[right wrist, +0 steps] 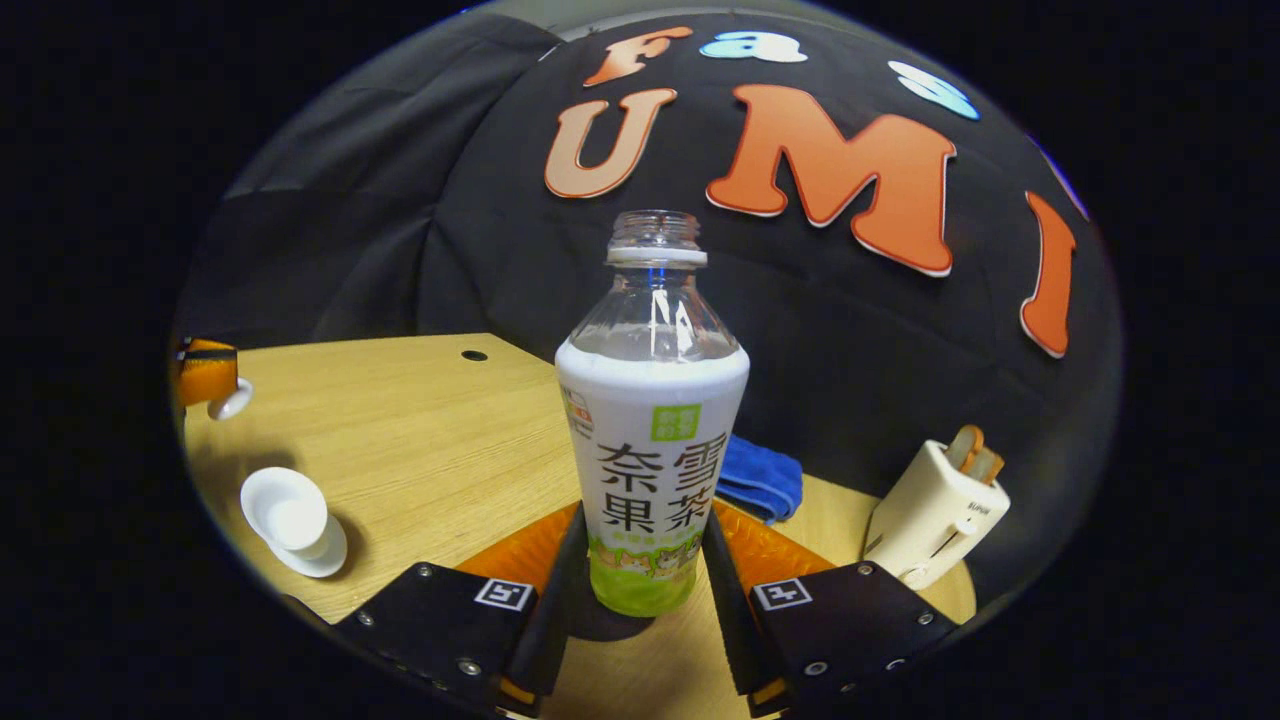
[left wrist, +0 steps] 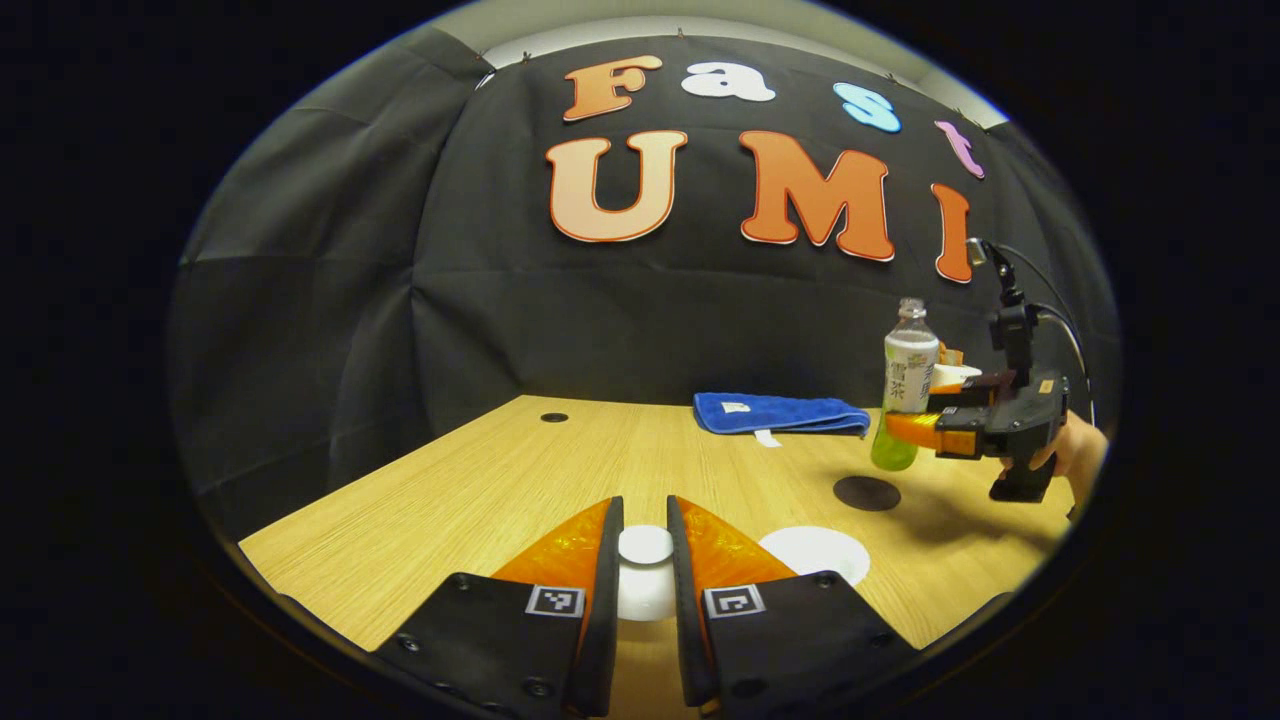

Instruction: Open the teacup lid with one hand, grasp the water bottle and pour water into the teacup with the other hand; after pouring, place the water bottle on the coaster and then close the teacup lid.

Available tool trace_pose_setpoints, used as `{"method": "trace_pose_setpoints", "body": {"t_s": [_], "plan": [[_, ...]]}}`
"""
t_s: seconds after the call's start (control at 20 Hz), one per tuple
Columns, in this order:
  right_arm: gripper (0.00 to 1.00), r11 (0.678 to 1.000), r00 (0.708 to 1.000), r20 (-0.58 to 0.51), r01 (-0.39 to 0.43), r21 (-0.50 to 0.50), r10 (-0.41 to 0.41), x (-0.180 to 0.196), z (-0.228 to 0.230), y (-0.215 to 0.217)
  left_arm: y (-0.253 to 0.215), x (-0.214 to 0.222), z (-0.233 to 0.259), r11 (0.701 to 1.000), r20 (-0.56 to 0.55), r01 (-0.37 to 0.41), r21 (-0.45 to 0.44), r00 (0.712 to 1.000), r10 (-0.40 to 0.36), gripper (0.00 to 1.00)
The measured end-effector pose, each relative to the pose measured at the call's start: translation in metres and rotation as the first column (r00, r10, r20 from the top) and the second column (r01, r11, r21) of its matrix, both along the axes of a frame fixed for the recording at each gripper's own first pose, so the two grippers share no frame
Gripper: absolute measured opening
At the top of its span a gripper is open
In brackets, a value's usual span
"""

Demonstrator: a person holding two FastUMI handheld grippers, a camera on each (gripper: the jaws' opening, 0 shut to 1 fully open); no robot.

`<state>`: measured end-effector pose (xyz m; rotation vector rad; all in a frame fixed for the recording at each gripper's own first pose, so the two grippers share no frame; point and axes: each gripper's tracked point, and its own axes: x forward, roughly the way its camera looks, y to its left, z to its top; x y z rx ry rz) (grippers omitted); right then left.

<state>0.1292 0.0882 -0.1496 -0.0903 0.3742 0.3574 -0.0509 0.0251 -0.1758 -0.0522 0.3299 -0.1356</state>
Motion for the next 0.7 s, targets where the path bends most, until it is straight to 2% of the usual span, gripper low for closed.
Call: {"method": "trace_pose_setpoints", "body": {"t_s": [0.15, 0.3, 0.55, 0.7], "plan": [[0.63, 0.996, 0.996, -0.088, 0.014, 0.084, -0.006, -0.004, -0.011, 0.004, -0.020, 0.003, 0.007, 0.999, 0.012, 0.030, -0.014, 0.999, -0.030, 0.29], [0.66, 0.990, 0.989, -0.149, 0.016, 0.142, 0.005, -0.008, -0.012, 0.008, -0.039, 0.006, 0.012, 0.998, 0.023, 0.066, -0.017, 0.998, -0.065, 0.30], [0.65, 0.985, 0.989, -0.147, 0.019, 0.170, 0.006, -0.005, -0.014, 0.009, -0.065, 0.007, 0.011, 0.993, 0.016, 0.110, -0.046, 0.994, -0.109, 0.29], [0.69, 0.987, 0.987, -0.160, 0.003, 0.161, 0.023, -0.003, -0.025, 0.012, -0.080, 0.008, 0.006, 0.989, 0.007, 0.135, -0.052, 0.991, -0.135, 0.29]]}}
